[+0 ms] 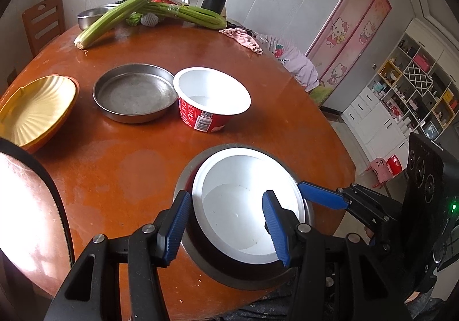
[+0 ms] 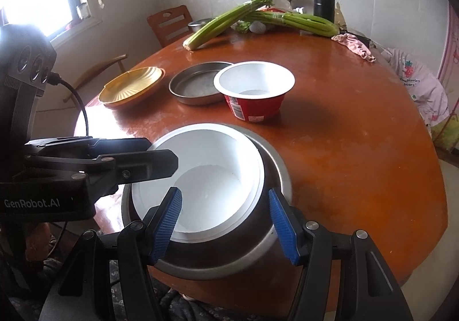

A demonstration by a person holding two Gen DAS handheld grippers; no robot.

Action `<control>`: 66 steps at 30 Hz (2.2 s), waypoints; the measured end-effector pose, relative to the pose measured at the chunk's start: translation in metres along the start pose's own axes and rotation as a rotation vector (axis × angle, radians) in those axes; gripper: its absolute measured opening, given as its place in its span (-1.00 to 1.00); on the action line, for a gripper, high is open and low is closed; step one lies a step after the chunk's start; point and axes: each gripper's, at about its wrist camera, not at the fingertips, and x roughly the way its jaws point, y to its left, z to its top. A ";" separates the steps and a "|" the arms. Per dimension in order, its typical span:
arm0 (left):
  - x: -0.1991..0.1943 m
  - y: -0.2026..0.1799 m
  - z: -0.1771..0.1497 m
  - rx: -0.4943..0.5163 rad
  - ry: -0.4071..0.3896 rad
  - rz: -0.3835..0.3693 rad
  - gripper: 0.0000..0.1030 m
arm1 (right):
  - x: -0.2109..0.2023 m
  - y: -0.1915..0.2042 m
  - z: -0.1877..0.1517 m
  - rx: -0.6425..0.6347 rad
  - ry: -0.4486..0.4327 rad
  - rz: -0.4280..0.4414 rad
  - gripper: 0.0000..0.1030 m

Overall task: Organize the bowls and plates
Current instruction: 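Lower the red paper bowl into the steel bowl and open the right tool, then move the right tool to the second red paper bowl and grasp its rim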

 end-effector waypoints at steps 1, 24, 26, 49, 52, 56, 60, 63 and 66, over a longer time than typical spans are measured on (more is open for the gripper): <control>-0.001 0.000 0.000 0.002 -0.002 0.003 0.01 | 0.000 0.000 0.000 0.001 0.000 0.001 0.25; 0.000 0.004 0.047 0.053 -0.047 0.049 0.04 | -0.018 -0.037 0.040 0.057 -0.059 -0.098 0.25; 0.002 0.005 0.055 0.055 -0.052 0.048 0.04 | -0.015 -0.042 0.049 0.062 -0.056 -0.103 0.25; 0.053 0.027 0.117 0.007 0.038 0.057 0.04 | 0.041 -0.079 0.120 0.085 0.044 -0.067 0.25; 0.058 0.030 0.122 0.000 0.044 0.058 0.04 | 0.048 -0.079 0.125 0.080 0.056 -0.062 0.25; 0.067 0.033 0.127 -0.010 0.062 0.056 0.04 | 0.058 -0.079 0.130 0.073 0.075 -0.057 0.25; 0.075 0.037 0.129 -0.016 0.077 0.058 0.04 | 0.068 -0.082 0.134 0.077 0.099 -0.055 0.25; 0.079 0.041 0.131 -0.023 0.083 0.059 0.04 | 0.074 -0.084 0.134 0.077 0.115 -0.052 0.25; 0.082 0.042 0.132 -0.027 0.085 0.052 0.04 | 0.079 -0.084 0.133 0.072 0.129 -0.053 0.25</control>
